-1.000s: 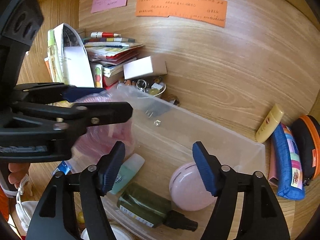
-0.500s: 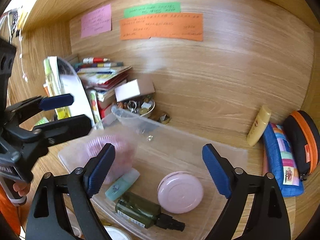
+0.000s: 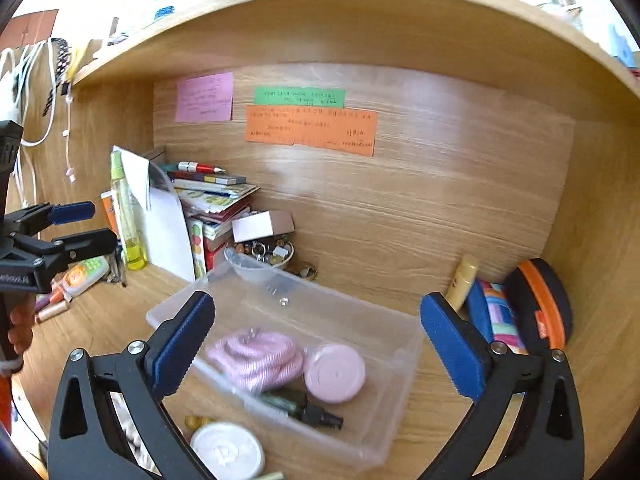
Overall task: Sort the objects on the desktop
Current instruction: 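Move both open grippers back from the bin toward the desk items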
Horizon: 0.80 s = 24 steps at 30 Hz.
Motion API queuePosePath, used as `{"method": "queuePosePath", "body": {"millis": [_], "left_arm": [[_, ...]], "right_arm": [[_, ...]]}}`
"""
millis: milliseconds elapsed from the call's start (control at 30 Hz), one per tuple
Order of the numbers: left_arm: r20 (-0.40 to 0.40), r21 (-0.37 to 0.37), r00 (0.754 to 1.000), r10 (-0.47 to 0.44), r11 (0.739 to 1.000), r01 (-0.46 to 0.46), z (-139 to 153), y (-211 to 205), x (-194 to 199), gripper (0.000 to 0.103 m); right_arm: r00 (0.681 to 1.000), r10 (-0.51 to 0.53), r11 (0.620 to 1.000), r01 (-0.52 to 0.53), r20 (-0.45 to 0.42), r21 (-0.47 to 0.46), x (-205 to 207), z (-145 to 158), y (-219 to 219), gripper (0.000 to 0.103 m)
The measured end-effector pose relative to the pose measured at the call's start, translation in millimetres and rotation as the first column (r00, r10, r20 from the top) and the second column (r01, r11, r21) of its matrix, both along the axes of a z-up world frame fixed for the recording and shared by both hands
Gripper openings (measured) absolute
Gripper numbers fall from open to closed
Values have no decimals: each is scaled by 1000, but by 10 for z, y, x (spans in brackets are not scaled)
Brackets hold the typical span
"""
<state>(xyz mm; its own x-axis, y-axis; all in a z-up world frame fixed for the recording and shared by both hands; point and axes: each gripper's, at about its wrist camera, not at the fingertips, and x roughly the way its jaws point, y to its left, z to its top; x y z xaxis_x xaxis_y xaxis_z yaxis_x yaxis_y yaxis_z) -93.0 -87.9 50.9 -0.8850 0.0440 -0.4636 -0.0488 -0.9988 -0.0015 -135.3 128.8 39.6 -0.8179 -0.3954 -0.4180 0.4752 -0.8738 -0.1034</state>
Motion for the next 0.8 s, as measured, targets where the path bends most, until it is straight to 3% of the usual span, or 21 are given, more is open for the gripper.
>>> {"method": "queuePosePath", "body": {"millis": [467,800], "left_arm": [[148,-26,988,38,999,-34,-652,-159,527,101],[271,-28,962,29,999,-22,-1063,-122,687,101]], "right_arm": [[997,-68,994,66,27,82,663,-393,263,103],[990,-34,998,26,134,56,1029,-747,286,103]]}}
